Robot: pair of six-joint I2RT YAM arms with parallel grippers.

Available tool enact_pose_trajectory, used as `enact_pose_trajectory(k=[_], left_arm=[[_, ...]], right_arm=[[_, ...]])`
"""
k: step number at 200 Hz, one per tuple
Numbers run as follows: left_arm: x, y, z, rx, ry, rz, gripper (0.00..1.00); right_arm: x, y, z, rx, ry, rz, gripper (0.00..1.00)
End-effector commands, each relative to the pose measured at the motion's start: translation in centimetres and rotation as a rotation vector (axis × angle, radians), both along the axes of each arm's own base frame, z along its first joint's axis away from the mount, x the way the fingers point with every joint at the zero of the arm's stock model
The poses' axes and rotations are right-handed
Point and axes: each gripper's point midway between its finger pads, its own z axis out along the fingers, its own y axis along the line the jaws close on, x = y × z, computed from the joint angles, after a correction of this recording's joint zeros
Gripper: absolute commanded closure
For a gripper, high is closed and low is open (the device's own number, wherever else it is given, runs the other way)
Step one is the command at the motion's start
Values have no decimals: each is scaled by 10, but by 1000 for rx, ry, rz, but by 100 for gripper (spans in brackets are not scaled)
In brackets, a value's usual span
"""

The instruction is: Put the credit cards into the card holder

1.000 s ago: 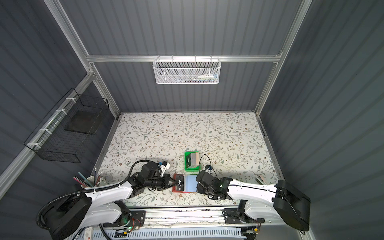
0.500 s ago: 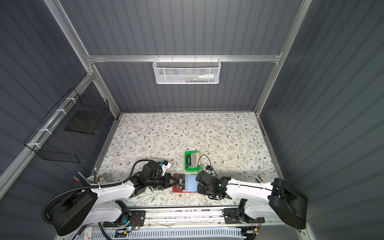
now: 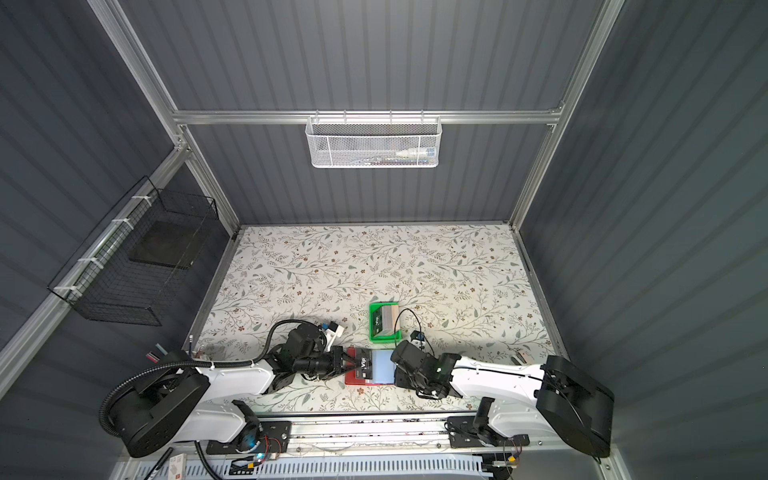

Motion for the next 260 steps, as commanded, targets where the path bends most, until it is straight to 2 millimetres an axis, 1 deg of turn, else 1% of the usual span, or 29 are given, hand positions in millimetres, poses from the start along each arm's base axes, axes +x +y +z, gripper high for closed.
enact_pose_trajectory(k=[1,72,101,176,228,260], left_arm=[[-1,-1,-1,-14,7,-9,100],[-2,-2,-6,-17,17,-8,100],[-2,-7,-6,-31,18,-10,100],[-8,-5,-19,-3,51,2,100],[-11,-7,-22,-1,68,-5,100],[-9,-8,-24,5,71,1,100]], right_arm=[[1,-3,-2,-26,-1,-4,82],[3,-2,-2,-25,-8,-2,82],[3,-1,-2,-28,-5,0,82],[3,-2,-2,-29,-9,-3,82],[4,-2,-2,-29,-10,-6,83],[3,-3,-3,-34,-9,-6,83]])
